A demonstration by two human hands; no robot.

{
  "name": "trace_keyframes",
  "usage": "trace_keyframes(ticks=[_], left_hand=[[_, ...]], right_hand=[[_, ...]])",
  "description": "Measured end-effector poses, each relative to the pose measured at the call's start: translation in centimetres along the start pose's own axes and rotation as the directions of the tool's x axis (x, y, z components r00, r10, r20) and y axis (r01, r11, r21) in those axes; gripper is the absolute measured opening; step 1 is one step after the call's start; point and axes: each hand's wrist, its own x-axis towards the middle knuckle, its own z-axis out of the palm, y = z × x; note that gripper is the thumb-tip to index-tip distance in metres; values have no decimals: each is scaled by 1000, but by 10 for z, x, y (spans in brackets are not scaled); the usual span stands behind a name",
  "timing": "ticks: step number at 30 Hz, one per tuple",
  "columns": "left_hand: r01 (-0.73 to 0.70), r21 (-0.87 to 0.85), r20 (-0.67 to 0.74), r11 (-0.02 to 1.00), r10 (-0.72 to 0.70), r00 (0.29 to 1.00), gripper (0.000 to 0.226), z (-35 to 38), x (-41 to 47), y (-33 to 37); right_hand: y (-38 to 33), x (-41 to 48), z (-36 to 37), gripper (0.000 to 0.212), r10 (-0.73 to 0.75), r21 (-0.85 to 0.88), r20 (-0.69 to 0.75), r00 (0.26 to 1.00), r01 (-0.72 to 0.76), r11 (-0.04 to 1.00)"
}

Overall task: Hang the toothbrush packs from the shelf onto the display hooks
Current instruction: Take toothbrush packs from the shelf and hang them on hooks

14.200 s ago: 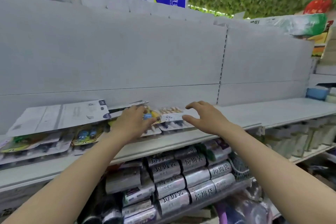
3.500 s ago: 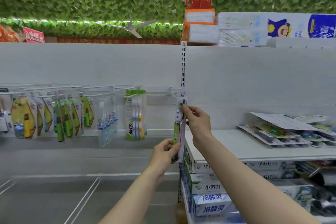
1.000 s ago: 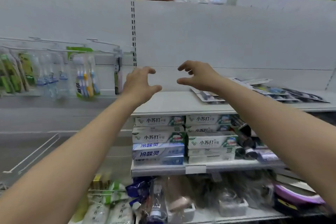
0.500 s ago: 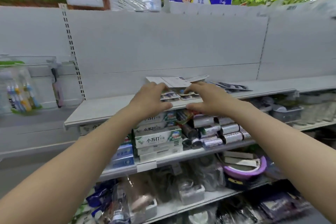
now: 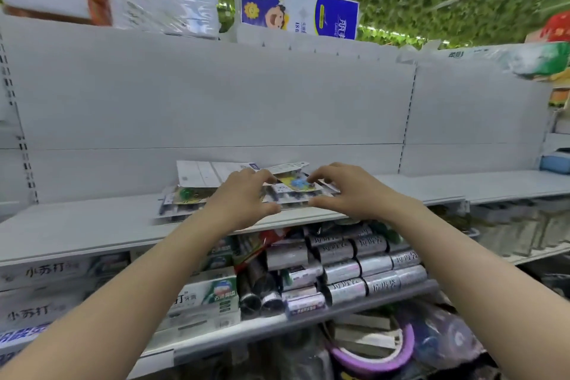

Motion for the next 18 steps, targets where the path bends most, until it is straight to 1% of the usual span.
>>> trace_keyframes(ticks=[8, 13, 18], left_hand=[[66, -31, 25, 997, -65, 998, 56, 53, 85, 28], [191, -11, -12, 982, -191, 982, 58, 84, 120, 34], [371, 23, -49, 928, -370, 928, 57, 116, 145, 46]], right_hand=[[100, 36, -2, 50, -8, 57, 24, 1000, 7, 998], [172, 64, 4, 45, -32, 122, 15, 999, 30, 992], [234, 96, 11, 46, -77, 148, 59, 995, 67, 987]])
